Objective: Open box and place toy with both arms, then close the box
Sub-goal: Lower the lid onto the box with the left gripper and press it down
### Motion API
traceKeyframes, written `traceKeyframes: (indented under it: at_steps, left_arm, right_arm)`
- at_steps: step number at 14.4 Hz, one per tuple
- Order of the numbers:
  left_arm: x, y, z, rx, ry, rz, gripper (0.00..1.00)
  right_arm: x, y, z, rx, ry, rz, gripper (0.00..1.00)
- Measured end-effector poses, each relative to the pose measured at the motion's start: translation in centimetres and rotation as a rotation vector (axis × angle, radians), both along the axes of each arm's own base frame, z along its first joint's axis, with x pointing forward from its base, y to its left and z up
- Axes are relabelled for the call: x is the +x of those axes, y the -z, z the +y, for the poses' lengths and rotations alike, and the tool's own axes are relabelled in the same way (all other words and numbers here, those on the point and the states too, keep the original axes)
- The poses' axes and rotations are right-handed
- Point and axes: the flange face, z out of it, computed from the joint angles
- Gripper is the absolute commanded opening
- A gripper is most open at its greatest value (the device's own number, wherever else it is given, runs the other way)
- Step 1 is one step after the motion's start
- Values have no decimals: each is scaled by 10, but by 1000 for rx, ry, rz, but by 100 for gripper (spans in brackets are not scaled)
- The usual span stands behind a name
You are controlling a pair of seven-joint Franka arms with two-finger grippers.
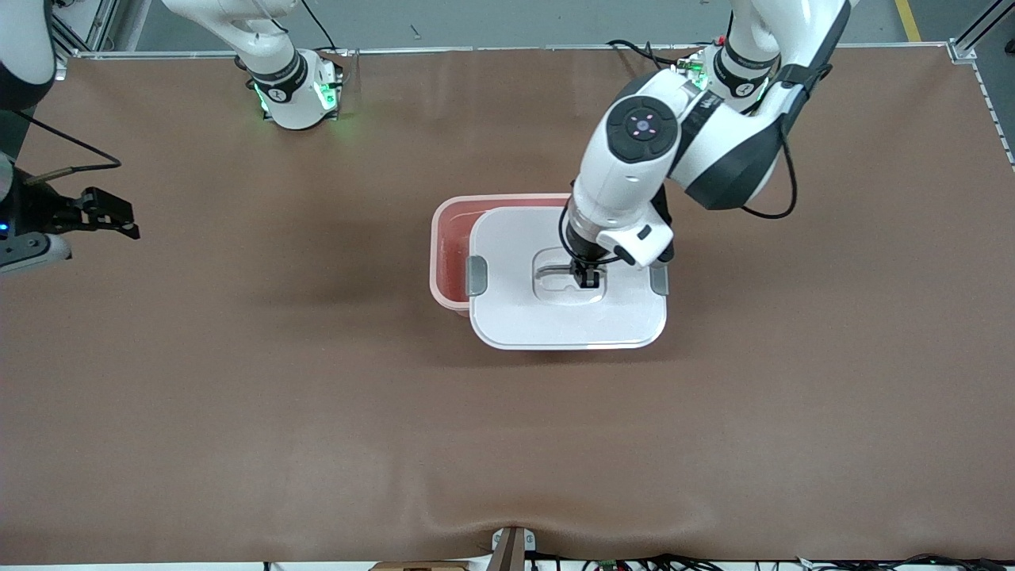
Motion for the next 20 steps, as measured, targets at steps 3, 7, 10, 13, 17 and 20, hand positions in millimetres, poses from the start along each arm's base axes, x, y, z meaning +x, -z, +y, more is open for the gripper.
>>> traceKeyframes:
  at_steps: [3,7,10,13,17,20]
  left_arm:
    - [-13,13,-24,4,-32,-38,0]
    - [-36,46,-56,39,-13,-50,0]
    - [-55,58,-74,50,14,-38,0]
    - [-72,67,-84,75,49,-39,0]
    - [-91,73,-92,97,53,-41,0]
    - [-108,73,-97,108,50,-49,0]
  right_arm:
    - [-12,-7,-8,-13,198,-2,100]
    - [-24,-14,-8,53,253,-8,100]
    - [-22,-16,-24,87,217,-42,100]
    - [-20,-18,-31,74,173,-69,100]
    - [-21,-17,-30,44,152,-62,100]
    - [-23,-15,-29,30,146,-36,100]
